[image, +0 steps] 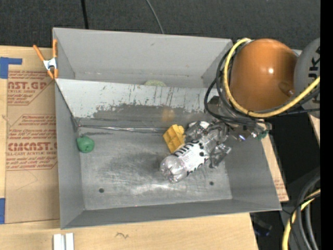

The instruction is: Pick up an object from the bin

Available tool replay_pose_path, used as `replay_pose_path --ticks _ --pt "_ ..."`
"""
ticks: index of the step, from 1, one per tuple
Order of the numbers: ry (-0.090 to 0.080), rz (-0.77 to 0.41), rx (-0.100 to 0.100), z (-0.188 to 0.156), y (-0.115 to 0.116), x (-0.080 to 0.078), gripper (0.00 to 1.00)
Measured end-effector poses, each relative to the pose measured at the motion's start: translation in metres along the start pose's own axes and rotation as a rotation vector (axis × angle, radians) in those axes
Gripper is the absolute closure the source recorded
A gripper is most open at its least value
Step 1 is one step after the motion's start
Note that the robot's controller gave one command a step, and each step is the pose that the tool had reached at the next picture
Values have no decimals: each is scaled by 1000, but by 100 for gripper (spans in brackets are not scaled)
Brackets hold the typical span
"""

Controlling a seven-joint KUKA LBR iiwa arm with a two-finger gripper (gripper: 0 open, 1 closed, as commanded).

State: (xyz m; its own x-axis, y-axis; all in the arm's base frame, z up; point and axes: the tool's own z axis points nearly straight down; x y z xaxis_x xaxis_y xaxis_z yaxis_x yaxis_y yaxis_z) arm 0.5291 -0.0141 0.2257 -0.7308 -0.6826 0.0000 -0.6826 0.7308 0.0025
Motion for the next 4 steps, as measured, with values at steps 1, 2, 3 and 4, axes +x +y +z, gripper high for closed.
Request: replay_pose_path --ticks 1,2,3,4 --pt "-3 -42 2 -45 26 -10 100" --pt "-3 -42 2 -45 26 -10 100" --pt "-3 -42 2 -45 26 -10 100" --pt "-3 -42 2 -45 26 -10 100"
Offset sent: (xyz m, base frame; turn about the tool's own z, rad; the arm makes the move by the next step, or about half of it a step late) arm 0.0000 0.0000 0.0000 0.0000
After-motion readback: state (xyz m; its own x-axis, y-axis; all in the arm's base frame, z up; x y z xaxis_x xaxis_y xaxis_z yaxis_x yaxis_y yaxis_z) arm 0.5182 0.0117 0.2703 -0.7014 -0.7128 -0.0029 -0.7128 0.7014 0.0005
